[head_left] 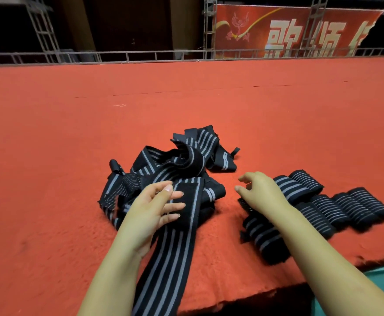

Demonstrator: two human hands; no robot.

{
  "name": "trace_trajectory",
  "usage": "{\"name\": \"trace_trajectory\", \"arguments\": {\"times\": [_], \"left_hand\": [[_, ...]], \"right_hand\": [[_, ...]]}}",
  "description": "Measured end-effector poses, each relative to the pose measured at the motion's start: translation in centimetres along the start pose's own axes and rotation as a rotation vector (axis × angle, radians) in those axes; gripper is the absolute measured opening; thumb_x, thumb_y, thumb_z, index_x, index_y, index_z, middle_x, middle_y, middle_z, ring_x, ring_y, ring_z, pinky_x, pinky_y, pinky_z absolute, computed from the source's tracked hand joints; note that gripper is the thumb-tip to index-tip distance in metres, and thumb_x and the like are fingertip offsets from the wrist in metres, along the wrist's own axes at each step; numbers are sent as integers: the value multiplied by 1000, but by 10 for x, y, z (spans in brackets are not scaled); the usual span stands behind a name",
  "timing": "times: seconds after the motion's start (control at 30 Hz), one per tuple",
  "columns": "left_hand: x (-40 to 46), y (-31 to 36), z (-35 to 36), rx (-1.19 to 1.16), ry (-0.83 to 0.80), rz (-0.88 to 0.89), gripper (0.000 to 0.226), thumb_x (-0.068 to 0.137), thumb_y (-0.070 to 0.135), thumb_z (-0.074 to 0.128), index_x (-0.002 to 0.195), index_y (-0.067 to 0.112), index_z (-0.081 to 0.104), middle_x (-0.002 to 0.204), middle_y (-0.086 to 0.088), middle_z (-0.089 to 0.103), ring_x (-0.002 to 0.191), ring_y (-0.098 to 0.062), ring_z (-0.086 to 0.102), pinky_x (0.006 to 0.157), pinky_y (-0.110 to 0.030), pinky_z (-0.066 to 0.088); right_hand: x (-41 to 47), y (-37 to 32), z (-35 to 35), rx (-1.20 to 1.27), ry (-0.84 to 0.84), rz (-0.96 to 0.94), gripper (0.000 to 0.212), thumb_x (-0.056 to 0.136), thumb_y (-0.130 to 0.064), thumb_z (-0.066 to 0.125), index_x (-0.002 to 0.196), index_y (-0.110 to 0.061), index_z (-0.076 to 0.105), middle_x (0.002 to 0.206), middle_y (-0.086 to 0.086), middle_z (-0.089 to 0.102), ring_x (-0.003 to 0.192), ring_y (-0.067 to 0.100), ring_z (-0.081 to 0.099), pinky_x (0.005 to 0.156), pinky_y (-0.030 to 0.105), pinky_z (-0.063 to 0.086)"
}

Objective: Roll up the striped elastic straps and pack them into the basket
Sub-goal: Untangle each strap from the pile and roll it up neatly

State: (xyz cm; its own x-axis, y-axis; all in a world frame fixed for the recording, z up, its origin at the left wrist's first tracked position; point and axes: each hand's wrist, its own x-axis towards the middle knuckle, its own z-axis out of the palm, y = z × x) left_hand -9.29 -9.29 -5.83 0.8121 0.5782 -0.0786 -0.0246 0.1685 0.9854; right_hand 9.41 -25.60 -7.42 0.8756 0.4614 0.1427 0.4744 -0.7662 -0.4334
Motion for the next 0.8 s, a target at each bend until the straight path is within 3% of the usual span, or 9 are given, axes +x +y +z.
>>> {"name": "trace_trajectory", "arguments": {"times": [0.1,0.2,0.3,0.43,0.63,0.7,0.8], "left_hand": [[-6,0,-11,12,34,1,17,99,24,53,113,19,61,101,-4,74,88,-16,72,75,-31,55],[-12,-2,-24,61,64,2,14,99,26,53,111,22,60,103,-2,73,94,-15,71,79,-32,55],[-20,-8,-42,215,82,-2,14,97,26,56,111,25,60,108,-1,70,100,-13,67,83,-29,54],[-30,-25,-64,418,79,-96,18,92,21,65,110,20,61,108,-7,67,88,-13,62,68,-20,48],[-44,-50,-69,452,-133,-288,38,85,14,73,119,20,54,83,3,65,72,-4,61,59,-16,48],[-45,-53,-68,396,-105,-250,44,83,2,72,121,14,53,81,0,68,66,-5,61,56,-18,48],[-45,-45,-68,289,-30,-152,38,83,-10,66,117,6,60,80,-1,69,61,0,62,54,-11,45]], "right_hand": [[-8,-34,6,213,-26,-68,27,89,-34,64,109,-17,65,103,1,67,97,18,61,80,28,44],[-14,-63,24,237,-102,-112,31,87,-38,66,111,-18,61,92,-5,62,89,15,59,72,25,40],[-12,-76,45,218,-111,-95,43,85,-34,69,122,-15,57,102,1,62,97,20,59,76,26,41],[-8,-78,62,170,-22,-24,53,82,-38,71,128,-17,53,126,11,54,118,30,52,96,39,44],[-6,-82,65,214,-128,75,57,83,-31,72,132,-15,50,130,7,57,122,28,52,96,37,44],[-9,-85,66,261,-91,75,50,81,-24,74,127,-17,56,115,3,61,115,26,55,98,39,43],[-18,-93,66,450,37,26,33,80,-10,72,111,-17,63,88,-5,56,87,16,56,91,36,46]]}}
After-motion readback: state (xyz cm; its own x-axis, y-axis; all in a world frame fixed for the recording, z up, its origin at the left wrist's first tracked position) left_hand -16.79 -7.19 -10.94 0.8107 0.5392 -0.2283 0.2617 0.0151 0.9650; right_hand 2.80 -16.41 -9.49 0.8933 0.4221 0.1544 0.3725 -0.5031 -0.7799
